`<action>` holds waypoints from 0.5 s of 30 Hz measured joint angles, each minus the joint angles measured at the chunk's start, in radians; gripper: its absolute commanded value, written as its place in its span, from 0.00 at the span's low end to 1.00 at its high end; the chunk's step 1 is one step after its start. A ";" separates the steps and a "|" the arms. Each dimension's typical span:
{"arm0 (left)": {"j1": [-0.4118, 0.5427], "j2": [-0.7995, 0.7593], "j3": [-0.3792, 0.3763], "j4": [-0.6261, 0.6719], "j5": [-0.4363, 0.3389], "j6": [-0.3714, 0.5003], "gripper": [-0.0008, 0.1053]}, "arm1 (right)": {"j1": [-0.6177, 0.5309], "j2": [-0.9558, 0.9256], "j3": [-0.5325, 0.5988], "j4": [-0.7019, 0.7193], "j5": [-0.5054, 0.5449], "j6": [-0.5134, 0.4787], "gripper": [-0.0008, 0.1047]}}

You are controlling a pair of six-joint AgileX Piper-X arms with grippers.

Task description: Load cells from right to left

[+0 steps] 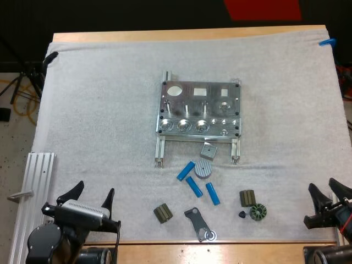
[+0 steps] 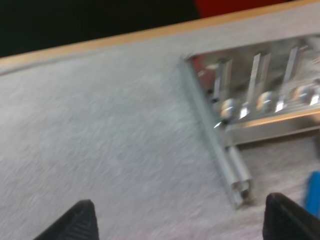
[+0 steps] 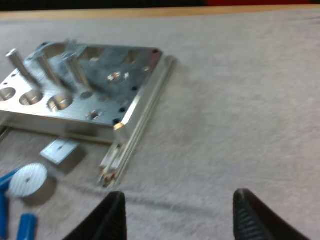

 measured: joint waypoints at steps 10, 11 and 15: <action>0.000 0.189 -0.138 0.000 0.082 0.105 0.64 | 0.000 0.237 -0.127 0.012 -0.155 -0.001 0.46; 0.000 0.227 -0.158 0.000 0.082 0.111 0.64 | 0.000 0.272 -0.148 0.021 -0.175 -0.001 0.46; 0.000 0.348 -0.213 -0.002 0.139 0.151 0.64 | 0.000 0.386 -0.219 0.068 -0.247 -0.001 0.46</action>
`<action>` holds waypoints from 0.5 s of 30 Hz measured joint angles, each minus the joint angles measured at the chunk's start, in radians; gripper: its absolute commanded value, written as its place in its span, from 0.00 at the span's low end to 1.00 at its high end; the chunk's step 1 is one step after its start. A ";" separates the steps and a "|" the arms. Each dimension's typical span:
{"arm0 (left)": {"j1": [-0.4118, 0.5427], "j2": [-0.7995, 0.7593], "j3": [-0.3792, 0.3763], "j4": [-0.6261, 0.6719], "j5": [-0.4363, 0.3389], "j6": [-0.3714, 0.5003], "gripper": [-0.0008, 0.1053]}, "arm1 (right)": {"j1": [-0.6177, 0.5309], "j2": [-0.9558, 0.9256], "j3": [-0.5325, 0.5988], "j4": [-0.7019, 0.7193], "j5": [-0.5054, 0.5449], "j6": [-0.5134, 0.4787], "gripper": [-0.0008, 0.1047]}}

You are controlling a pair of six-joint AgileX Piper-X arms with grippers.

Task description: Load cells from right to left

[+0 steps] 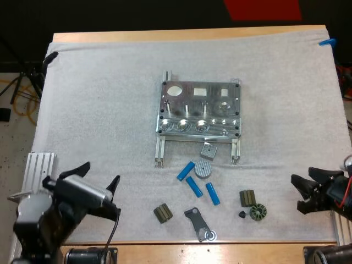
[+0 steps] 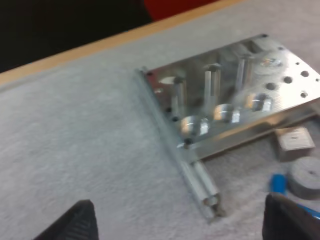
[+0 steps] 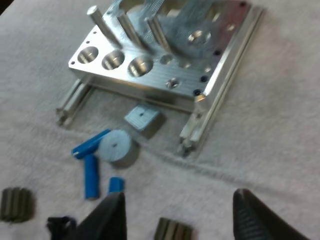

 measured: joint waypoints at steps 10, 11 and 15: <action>-0.139 0.148 -0.026 -0.002 0.048 0.051 0.64 | 0.004 0.164 -0.118 0.022 -0.206 0.002 0.46; -0.165 0.161 -0.026 -0.001 0.048 0.050 0.64 | 0.009 0.176 -0.123 0.025 -0.222 0.002 0.46; -0.263 0.216 -0.026 -0.008 0.004 0.051 0.64 | 0.035 0.210 -0.133 0.029 -0.267 0.002 0.46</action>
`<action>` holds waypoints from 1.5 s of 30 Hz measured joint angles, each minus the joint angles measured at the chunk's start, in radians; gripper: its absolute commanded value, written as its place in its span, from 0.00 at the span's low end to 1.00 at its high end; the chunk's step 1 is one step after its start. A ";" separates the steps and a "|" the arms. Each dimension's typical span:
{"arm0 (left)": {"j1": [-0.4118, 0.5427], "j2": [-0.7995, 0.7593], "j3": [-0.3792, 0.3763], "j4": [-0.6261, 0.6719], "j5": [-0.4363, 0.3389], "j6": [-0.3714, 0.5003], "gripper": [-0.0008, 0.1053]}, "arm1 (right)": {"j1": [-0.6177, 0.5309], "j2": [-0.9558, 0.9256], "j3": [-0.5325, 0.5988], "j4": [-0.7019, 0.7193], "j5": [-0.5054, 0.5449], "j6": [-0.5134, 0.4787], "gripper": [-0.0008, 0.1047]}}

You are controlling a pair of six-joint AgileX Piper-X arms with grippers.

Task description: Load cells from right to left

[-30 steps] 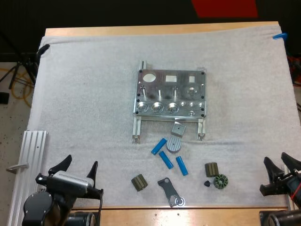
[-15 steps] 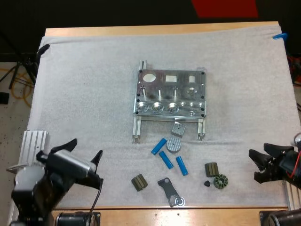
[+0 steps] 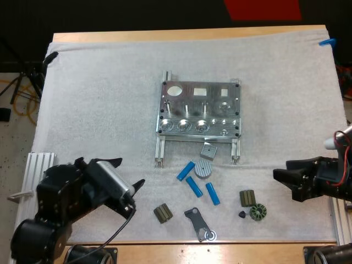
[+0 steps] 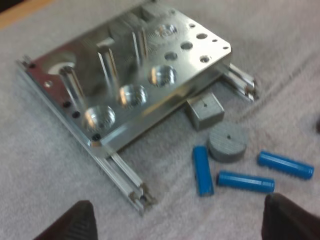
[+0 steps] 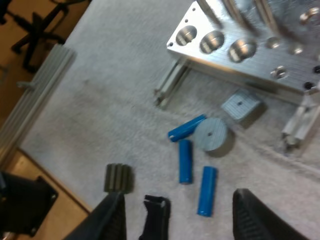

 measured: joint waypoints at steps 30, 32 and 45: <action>-0.373 0.697 0.000 -0.327 -0.221 -0.076 0.64 | 0.100 0.120 0.000 -0.024 -0.018 -0.003 0.46; -0.381 0.731 0.000 -0.344 -0.236 -0.076 0.64 | 0.100 0.120 0.000 -0.024 -0.018 -0.003 0.46; -0.380 0.952 0.000 -0.395 -0.248 -0.106 0.64 | 0.100 0.120 0.000 -0.024 -0.018 -0.003 0.46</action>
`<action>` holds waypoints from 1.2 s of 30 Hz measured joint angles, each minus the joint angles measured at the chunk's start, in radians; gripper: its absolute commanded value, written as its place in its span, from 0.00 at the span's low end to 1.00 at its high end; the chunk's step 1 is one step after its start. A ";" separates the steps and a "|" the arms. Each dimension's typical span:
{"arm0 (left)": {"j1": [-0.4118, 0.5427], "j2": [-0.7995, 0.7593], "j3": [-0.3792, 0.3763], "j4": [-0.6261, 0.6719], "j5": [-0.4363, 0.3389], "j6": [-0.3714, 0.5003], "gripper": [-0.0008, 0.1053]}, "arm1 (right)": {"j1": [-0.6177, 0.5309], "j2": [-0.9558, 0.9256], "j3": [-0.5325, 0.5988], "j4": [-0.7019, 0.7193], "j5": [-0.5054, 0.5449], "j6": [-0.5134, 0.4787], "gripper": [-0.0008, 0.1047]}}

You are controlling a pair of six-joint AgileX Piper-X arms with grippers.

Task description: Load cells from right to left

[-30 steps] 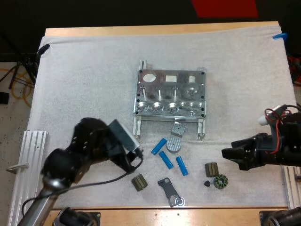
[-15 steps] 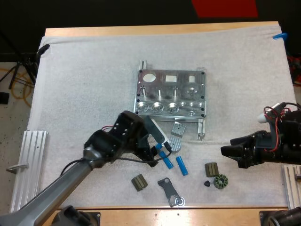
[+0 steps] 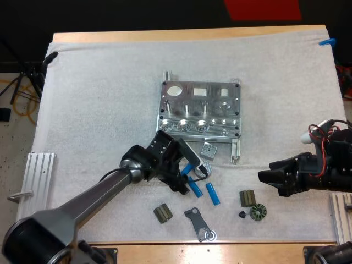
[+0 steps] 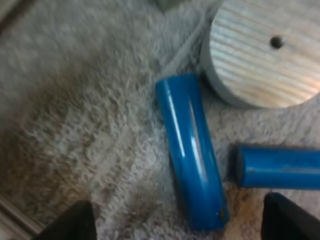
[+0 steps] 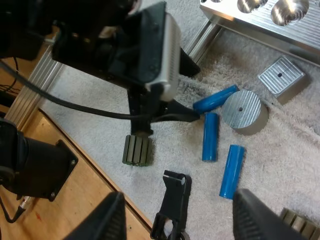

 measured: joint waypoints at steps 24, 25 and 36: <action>0.000 0.042 0.000 -0.050 0.000 0.000 0.50 | 0.000 0.000 0.000 0.000 0.037 0.000 0.46; 0.000 0.042 0.000 -0.050 0.000 0.000 0.50 | 0.000 0.000 0.000 0.000 0.037 0.000 0.46; 0.000 0.042 0.000 -0.052 0.000 -0.045 0.50 | 0.000 0.000 0.000 0.000 0.037 0.000 0.46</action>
